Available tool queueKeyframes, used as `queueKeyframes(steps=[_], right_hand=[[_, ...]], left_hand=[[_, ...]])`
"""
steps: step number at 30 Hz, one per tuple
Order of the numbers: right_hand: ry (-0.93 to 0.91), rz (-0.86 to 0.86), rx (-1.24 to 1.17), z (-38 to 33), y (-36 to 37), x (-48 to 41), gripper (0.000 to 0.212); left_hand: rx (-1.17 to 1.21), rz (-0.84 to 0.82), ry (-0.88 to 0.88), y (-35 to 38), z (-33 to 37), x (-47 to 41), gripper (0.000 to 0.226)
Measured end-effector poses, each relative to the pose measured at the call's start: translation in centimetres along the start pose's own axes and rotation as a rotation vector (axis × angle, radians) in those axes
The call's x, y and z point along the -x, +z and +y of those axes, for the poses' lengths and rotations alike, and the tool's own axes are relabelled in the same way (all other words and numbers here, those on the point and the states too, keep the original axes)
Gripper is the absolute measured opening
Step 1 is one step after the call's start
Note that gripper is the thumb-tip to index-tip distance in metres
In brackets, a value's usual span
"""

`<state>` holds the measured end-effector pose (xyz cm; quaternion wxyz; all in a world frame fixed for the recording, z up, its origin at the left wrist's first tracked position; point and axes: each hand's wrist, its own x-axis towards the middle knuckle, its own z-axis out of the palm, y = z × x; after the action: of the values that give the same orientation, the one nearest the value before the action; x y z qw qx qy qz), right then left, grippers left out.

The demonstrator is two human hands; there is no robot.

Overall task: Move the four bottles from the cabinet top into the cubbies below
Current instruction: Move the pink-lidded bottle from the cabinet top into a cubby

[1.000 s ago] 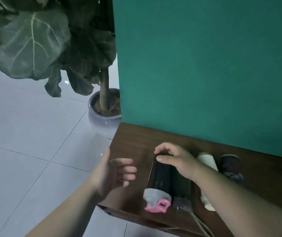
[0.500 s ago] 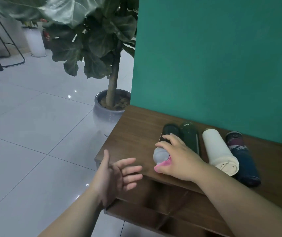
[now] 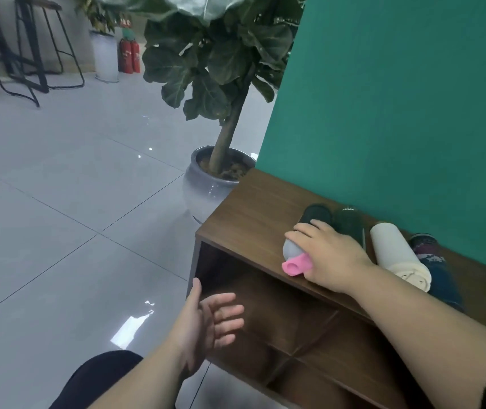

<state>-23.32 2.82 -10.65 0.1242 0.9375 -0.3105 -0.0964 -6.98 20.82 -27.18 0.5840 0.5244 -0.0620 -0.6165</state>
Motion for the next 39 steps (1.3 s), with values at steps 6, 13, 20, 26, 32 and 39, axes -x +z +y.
queueKeyframes(steps=[6,13,20,26,32,39], right_hand=[[-0.114,0.152,-0.265,-3.3,-3.7,2.3,0.076],[-0.324,0.078,-0.542,-6.4,-9.1,6.0,0.073],[-0.32,-0.2,-0.677,-8.1,-7.5,6.7,0.077],[-0.185,-0.038,-0.928,-9.5,-2.9,5.2,0.084],[0.346,0.313,-1.529,-16.0,5.7,5.9,0.127],[0.503,0.471,-1.459,-17.4,9.3,3.8,0.117]], left_hand=[[0.043,0.013,0.037,-0.6,0.1,0.3,0.09],[0.085,-0.029,0.034,0.0,0.1,1.6,0.074],[0.167,-0.068,-0.059,0.5,-0.8,2.5,0.065],[0.366,0.07,-0.15,-0.1,-1.5,1.1,0.056],[0.454,0.198,-0.08,-0.1,-2.2,-0.7,0.042],[0.395,0.222,-0.132,-0.4,-3.2,-2.8,0.034]])
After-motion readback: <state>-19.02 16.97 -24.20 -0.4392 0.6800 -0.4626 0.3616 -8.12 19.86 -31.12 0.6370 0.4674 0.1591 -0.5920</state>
